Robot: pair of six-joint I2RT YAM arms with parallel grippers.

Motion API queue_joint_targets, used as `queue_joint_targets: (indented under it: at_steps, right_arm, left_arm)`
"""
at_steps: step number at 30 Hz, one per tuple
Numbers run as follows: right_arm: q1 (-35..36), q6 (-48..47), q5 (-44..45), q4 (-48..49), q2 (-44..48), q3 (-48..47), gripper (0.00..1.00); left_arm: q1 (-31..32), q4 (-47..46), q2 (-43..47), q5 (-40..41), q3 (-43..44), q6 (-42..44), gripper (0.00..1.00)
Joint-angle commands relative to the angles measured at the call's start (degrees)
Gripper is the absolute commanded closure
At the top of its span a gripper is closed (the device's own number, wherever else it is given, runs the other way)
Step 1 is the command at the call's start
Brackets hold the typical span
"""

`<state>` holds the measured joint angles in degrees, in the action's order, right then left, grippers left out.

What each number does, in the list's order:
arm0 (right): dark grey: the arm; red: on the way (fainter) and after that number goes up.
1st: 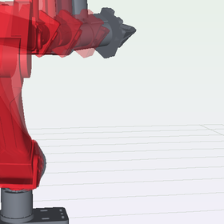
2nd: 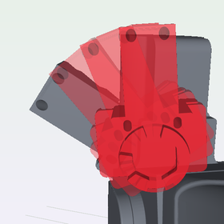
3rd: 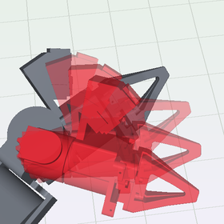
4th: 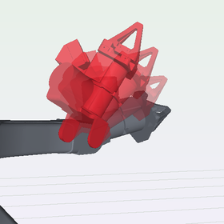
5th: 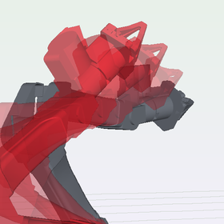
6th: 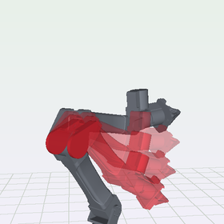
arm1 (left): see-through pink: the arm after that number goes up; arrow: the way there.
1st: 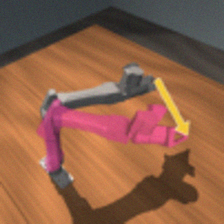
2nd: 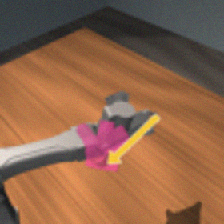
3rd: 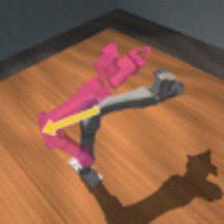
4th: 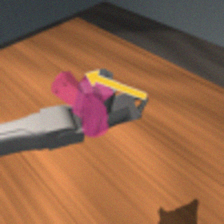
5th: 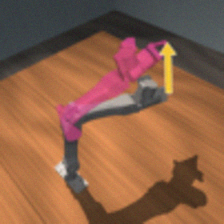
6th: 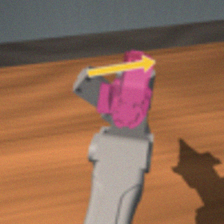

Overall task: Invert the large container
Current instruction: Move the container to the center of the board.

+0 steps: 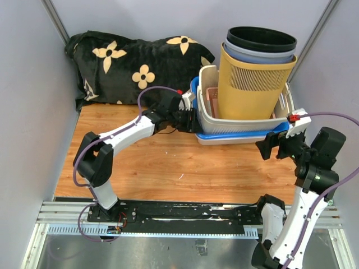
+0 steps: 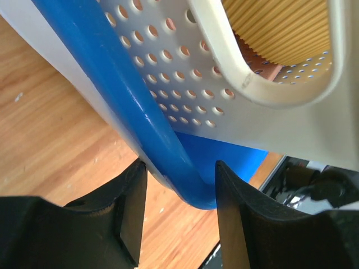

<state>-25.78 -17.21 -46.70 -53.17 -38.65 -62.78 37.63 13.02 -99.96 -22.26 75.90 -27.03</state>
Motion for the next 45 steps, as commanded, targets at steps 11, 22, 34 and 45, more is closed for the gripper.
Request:
queue_joint_targets:
  at_steps: [11, 22, 34, 45]
  right_arm:
    - [-0.8, 7.8, 12.1, 19.1, -17.8, -31.7, 0.06]
    - [-0.6, 61.2, -30.5, 87.2, -32.8, -35.9, 0.09]
    - [10.1, 82.5, -45.5, 105.0, -47.9, -46.1, 0.07]
    - [7.9, 74.9, -51.1, 97.0, -45.5, -41.0, 0.25]
  left_arm:
    - [1.8, 20.1, 9.9, -6.1, -8.0, 31.1, 1.00]
    - [1.8, 22.9, 14.3, -2.3, -9.1, 33.3, 1.00]
    - [1.8, 28.3, 14.5, -2.5, -6.7, 36.9, 0.97]
    - [1.8, 29.1, 15.0, -0.8, -6.1, 37.3, 0.73]
